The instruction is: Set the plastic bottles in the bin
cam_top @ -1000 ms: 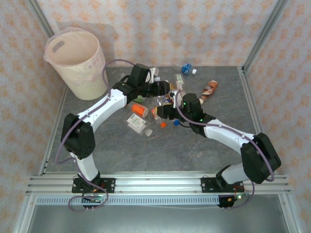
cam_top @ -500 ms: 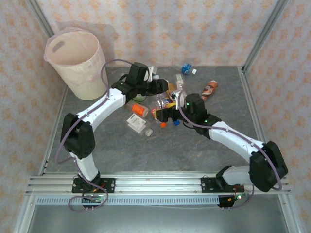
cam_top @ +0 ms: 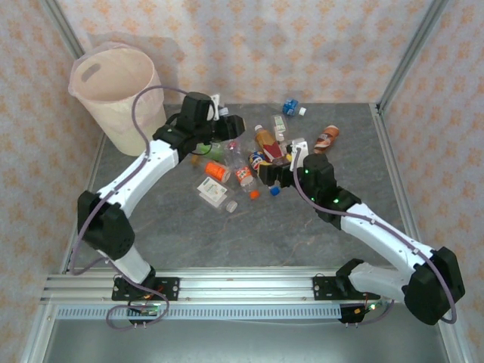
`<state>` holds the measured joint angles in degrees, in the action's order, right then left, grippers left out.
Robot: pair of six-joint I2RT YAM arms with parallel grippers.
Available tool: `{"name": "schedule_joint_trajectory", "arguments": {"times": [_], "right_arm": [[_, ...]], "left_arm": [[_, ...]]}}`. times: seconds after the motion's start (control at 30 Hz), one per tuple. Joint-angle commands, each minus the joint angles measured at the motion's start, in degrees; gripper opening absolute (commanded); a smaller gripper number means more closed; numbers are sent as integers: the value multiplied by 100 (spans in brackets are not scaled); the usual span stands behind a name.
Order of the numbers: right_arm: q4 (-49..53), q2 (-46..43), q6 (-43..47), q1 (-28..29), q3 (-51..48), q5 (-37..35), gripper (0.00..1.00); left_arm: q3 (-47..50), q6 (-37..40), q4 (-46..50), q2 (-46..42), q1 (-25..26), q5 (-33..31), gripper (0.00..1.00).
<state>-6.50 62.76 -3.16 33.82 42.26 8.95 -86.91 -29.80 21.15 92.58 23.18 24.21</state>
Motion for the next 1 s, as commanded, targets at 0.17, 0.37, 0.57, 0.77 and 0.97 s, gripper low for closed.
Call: {"name": "schedule_joint_trajectory", "arguments": {"times": [0.17, 0.37, 0.57, 0.77, 0.97], "right_arm": [[-828, 420, -1102, -3, -291, -2320, 99], [-731, 685, -1256, -34, -141, -2183, 99], [-618, 646, -1306, -41, -122, -2158, 99], [-581, 419, -1278, -45, -154, -2187, 99], [-573, 137, -1367, -44, -311, -2290, 99]], "left_arm": [[234, 798, 392, -910, -151, -1449, 52], [91, 1088, 268, -1288, -466, -1692, 53], [-247, 1598, -79, -1339, -807, -2368, 53], [-533, 2589, -1187, -1048, -1201, -3879, 52], [-1228, 3042, -1938, -509, -1716, -4145, 51]]}}
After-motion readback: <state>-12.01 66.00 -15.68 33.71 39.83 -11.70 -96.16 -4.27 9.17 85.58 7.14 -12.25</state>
